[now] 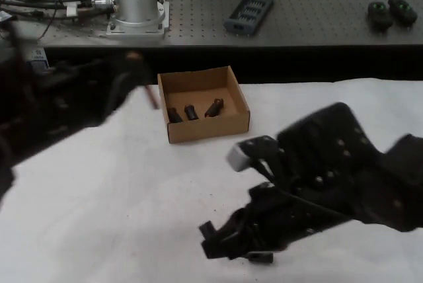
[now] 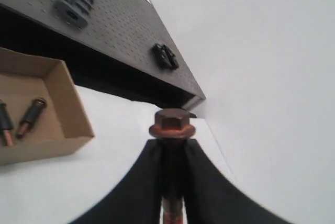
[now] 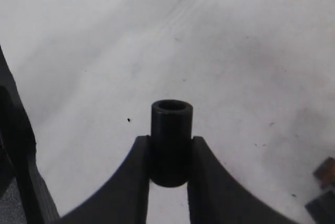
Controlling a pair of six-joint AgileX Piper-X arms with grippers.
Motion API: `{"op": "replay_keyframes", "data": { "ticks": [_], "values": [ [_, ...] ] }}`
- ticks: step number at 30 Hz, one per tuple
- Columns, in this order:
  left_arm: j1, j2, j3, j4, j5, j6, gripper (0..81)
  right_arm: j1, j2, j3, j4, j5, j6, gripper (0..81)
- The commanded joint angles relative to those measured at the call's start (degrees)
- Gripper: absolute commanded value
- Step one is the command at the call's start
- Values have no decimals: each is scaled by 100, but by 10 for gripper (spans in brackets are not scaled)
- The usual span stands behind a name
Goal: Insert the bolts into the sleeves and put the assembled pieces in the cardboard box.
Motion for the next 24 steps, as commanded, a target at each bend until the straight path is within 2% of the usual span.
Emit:
{"op": "replay_keyframes", "data": {
  "ticks": [1, 6, 12, 20, 24],
  "values": [
    [-137, 161, -225, -152, 214, -73, 6, -389, -232, 126, -303, -284, 21, 34],
    [-340, 503, -554, -137, 281, -90, 6, -856, -254, 126, -819, -604, 14, 34],
    [-350, 714, -789, -35, 567, -138, 6, -1335, -254, 126, -1384, -959, 370, 34],
    [-364, 1102, -1286, 552, 1180, -287, 6, -1398, -254, 126, -1584, -1148, 286, 34],
    [-419, 1207, -1327, 561, 1255, -287, 6, -1367, -254, 126, -1593, -1311, 286, 34]
  ]
}}
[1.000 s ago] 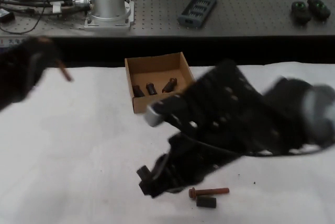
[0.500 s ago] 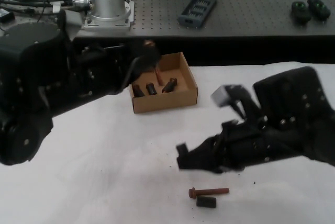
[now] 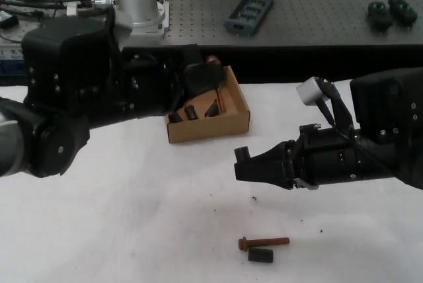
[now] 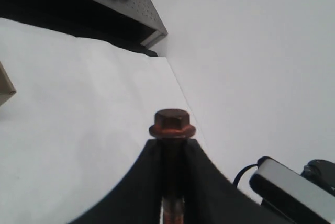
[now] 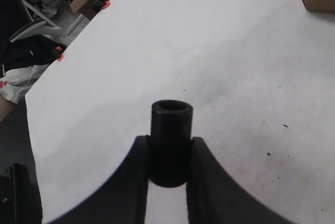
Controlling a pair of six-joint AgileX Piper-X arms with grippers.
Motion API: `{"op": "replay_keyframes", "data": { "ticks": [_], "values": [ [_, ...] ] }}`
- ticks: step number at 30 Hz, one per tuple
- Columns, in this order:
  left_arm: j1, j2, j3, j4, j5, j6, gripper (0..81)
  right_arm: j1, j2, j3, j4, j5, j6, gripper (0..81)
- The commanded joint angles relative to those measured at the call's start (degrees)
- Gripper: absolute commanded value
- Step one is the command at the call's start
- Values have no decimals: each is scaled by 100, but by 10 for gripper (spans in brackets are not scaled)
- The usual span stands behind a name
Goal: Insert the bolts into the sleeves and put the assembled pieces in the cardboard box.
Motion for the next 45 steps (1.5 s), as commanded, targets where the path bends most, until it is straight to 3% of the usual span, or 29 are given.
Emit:
{"op": "replay_keyframes", "data": {
  "ticks": [1, 22, 45],
  "values": [
    [-58, 47, -91, 34, 112, -47, 6, 0, -98, -18, -107, -128, -11, 34],
    [-320, 219, -91, 309, 659, 122, 6, 0, -98, -18, -141, -209, -11, 34],
    [-320, 219, -80, 464, 251, 254, 6, 0, -98, -18, -138, -165, -195, 34]
  ]
}}
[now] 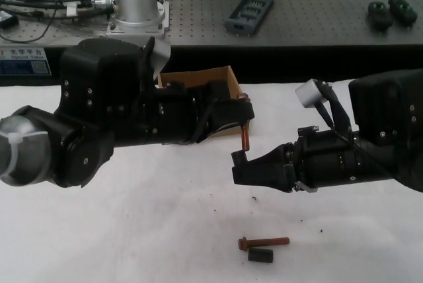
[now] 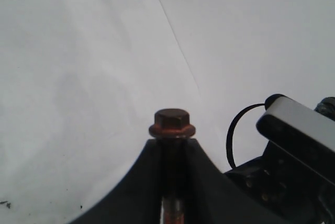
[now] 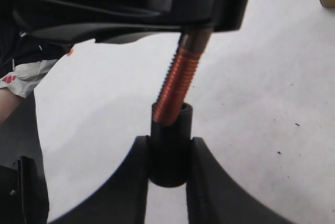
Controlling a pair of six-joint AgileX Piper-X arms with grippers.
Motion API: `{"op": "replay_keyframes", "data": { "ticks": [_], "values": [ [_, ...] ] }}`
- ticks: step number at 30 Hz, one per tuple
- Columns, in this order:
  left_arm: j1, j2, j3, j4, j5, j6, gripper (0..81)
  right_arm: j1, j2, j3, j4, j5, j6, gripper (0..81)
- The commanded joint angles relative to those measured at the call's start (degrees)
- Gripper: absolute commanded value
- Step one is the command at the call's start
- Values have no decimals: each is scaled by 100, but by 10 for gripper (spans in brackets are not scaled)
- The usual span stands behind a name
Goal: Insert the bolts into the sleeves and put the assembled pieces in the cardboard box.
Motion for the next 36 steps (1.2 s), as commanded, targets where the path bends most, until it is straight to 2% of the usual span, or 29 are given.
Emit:
{"op": "replay_keyframes", "data": {
  "ticks": [1, 8, 36],
  "values": [
    [2, -7, -54, -6, -212, -29, 6, 0, -98, -38, -131, -91, -119, 34],
    [2, -7, -54, -591, -507, -384, 6, 0, -98, -31, -131, -55, -120, 34],
    [170, -7, -54, -457, -309, -374, 6, -149, -98, -31, -131, -136, -66, 34]
  ]
}}
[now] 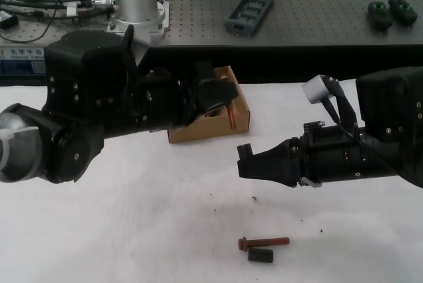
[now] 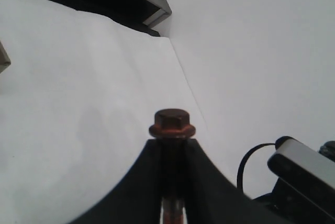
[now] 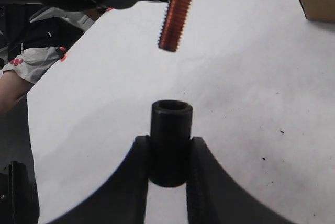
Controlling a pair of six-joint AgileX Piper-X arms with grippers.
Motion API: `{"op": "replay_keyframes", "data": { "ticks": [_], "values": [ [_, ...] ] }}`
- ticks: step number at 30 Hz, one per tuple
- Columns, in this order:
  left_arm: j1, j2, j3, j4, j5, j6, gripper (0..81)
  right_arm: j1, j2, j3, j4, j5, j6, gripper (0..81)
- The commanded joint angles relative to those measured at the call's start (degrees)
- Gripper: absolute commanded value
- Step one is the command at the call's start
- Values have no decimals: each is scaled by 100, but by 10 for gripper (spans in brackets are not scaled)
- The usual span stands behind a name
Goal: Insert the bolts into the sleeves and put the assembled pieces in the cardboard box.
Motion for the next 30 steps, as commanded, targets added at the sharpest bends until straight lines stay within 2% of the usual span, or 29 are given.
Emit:
{"op": "replay_keyframes", "data": {
  "ticks": [1, 15, 30],
  "values": [
    [1, -7, -54, -17, 65, -84, 6, -25, -98, -31, -82, -115, 37, 34],
    [1, -7, -54, 229, 515, -26, 6, -11, -98, -31, -449, -132, 231, 34],
    [-26, -7, -54, 229, 636, 4, 6, -11, -98, -31, -429, -336, 221, 34]
  ]
}}
